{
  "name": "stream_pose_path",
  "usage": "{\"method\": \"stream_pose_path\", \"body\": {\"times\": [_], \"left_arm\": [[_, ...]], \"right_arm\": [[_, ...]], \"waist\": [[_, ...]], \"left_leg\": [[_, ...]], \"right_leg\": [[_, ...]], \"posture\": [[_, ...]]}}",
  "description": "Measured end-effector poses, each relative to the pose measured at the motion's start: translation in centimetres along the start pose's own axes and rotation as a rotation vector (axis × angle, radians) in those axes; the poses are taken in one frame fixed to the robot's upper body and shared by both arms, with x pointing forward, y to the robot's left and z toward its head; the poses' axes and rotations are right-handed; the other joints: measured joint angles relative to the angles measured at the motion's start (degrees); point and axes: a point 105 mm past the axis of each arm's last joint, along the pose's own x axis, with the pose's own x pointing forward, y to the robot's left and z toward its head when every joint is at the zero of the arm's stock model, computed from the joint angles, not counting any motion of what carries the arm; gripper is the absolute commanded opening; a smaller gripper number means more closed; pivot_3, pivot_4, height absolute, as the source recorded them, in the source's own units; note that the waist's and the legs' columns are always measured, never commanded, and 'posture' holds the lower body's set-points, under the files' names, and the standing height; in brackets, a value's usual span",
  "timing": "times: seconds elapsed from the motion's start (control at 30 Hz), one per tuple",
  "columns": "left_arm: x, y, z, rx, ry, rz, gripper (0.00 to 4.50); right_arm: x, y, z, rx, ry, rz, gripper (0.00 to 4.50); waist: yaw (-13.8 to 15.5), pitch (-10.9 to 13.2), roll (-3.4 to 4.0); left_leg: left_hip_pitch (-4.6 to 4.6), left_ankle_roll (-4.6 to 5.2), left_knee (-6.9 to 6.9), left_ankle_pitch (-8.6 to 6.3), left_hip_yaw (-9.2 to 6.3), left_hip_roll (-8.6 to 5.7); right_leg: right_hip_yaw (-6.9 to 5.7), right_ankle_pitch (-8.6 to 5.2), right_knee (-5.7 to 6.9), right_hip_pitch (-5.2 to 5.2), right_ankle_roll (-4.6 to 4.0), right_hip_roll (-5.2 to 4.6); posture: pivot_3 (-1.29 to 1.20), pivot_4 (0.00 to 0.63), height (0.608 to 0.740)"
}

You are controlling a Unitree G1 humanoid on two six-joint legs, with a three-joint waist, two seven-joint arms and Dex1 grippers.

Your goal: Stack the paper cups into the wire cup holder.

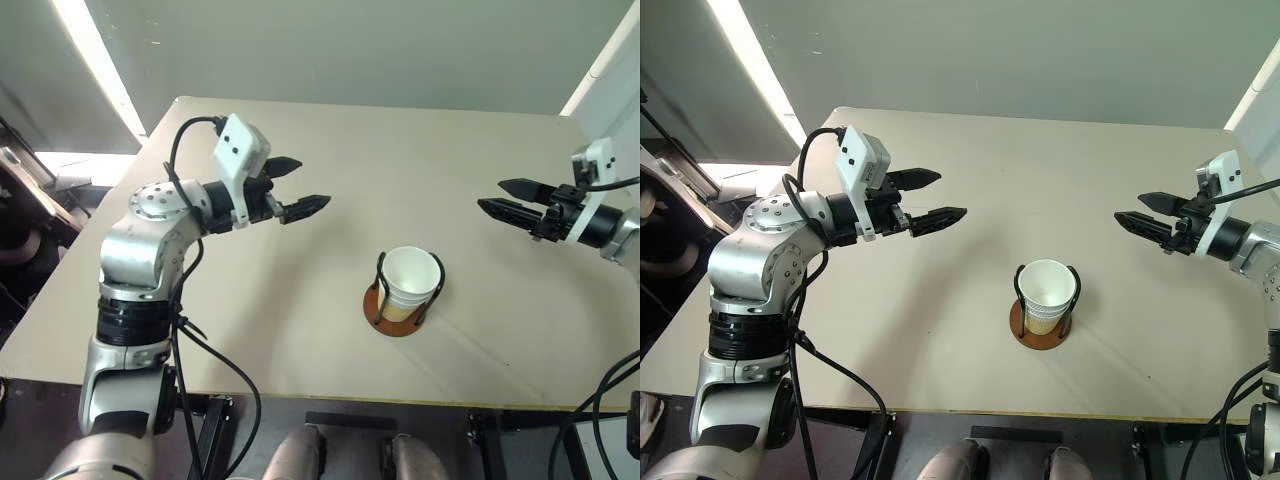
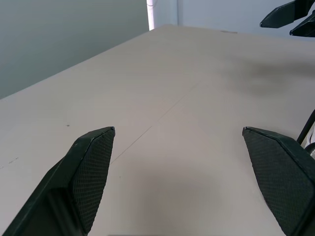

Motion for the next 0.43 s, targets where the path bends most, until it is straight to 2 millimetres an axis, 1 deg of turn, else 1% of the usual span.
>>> {"method": "stream_pose_path", "body": {"times": [0.17,0.2,0.23,0.27,0.33,0.43], "left_arm": [[0.0,0.0,-0.1,-0.002,0.001,0.0,4.44],[0.2,0.0,-1.0,-0.03,0.019,0.002,4.44],[0.1,-0.2,-1.9,-0.049,0.034,0.007,4.44],[0.1,-0.1,-2.2,-0.053,0.036,0.021,4.44],[0.1,-0.2,-2.9,-0.054,0.037,0.049,4.44],[0.0,-0.5,-5.3,-0.093,0.066,0.089,4.44]], "right_arm": [[0.0,0.0,-0.1,0.002,0.001,0.0,3.79],[0.2,0.0,-0.7,0.018,0.014,0.001,3.79],[0.4,0.1,-1.3,0.031,0.019,-0.003,3.79],[0.4,0.1,-1.9,0.035,0.024,-0.017,3.79],[0.6,0.0,-3.4,0.047,0.048,-0.047,3.79],[1.0,0.4,-6.1,0.068,0.097,-0.076,3.79]], "waist": [[0.0,0.0,0.0],[0.1,-1.5,0.49],[0.1,-2.6,0.91],[0.1,-3.0,1.27],[0.1,-3.2,1.54],[0.0,-3.4,1.83]], "left_leg": [[0.0,0.0,0.0,0.0,0.0,0.0],[-0.28,0.01,0.19,-0.02,-0.03,-0.02],[-0.14,-0.06,0.27,-0.14,0.02,-0.02],[-0.03,-0.04,0.35,-0.2,0.01,-0.01],[0.0,-0.03,0.39,-0.2,0.0,0.02],[0.27,-0.02,0.62,-0.2,0.01,0.11]], "right_leg": [[0.0,0.0,0.0,0.0,0.0,0.0],[-0.09,-0.02,-0.05,-0.18,-0.03,0.1],[-0.03,-0.08,-0.07,-0.03,-0.15,0.15],[-0.05,-0.1,-0.1,0.18,-0.18,0.18],[-0.05,-0.1,-0.07,0.17,-0.17,0.22],[-0.02,-0.11,0.07,0.29,-0.19,0.34]], "posture": [[0.0,0.0,0.74],[0.0,0.0,0.74],[0.0,0.0,0.74],[0.0,0.0,0.74],[0.0,0.0,0.74],[0.0,0.0,0.74]]}}
